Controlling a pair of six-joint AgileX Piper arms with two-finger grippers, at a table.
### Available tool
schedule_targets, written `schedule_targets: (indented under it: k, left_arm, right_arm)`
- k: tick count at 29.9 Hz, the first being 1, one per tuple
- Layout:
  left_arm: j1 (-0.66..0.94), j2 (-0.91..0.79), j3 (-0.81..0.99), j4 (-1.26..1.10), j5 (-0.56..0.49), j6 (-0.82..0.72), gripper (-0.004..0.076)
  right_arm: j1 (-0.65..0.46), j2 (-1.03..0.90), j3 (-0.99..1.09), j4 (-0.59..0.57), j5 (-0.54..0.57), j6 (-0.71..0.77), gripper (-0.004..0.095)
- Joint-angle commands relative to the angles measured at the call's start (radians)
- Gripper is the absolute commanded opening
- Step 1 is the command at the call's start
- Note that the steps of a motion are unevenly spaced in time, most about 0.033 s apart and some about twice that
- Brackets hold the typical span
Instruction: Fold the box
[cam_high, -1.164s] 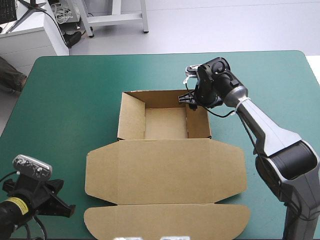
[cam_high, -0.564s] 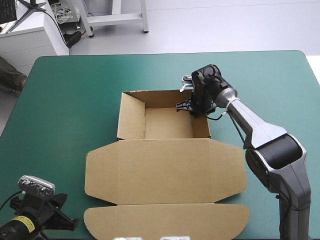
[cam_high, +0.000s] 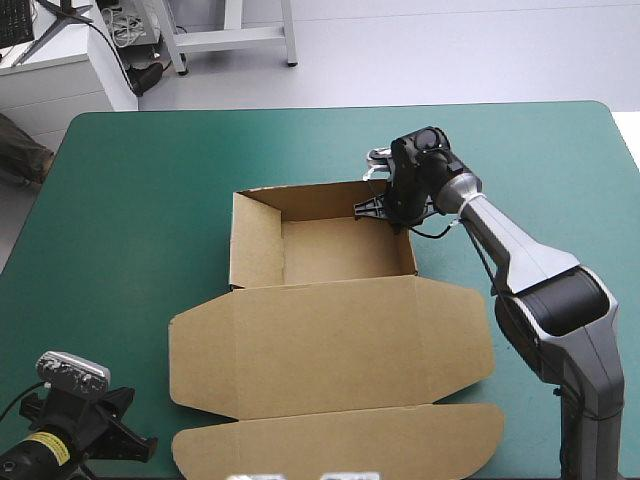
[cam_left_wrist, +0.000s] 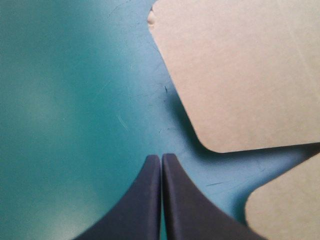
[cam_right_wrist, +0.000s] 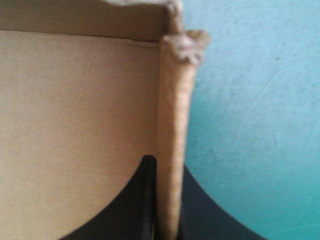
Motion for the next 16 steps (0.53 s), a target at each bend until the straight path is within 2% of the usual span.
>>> schedule_targets:
  k: [1,5,11,16]
  left_arm:
    - [-0.003,0.010,-0.024,-0.003,-0.054,-0.010,-0.0010]
    - [-0.003,0.010,-0.024,-0.003,-0.052,-0.010,-0.0010]
    - [-0.003,0.010,-0.024,0.001,-0.052,-0.010,-0.0010]
    - [-0.003,0.010,-0.024,0.001,-0.056,-0.010,-0.0010]
  right_arm:
    - [-0.109,-0.116,-0.024,-0.024,0.033,-0.035,-0.0018]
    - [-0.301,-0.191,-0.024,-0.021,0.033,-0.079,-0.0019]
    - [-0.660,-0.275,-0.024,-0.010,0.033,-0.146,-0.0019]
    - [-0.878,-0.275,-0.024,0.033,0.033,-0.163,-0.0018]
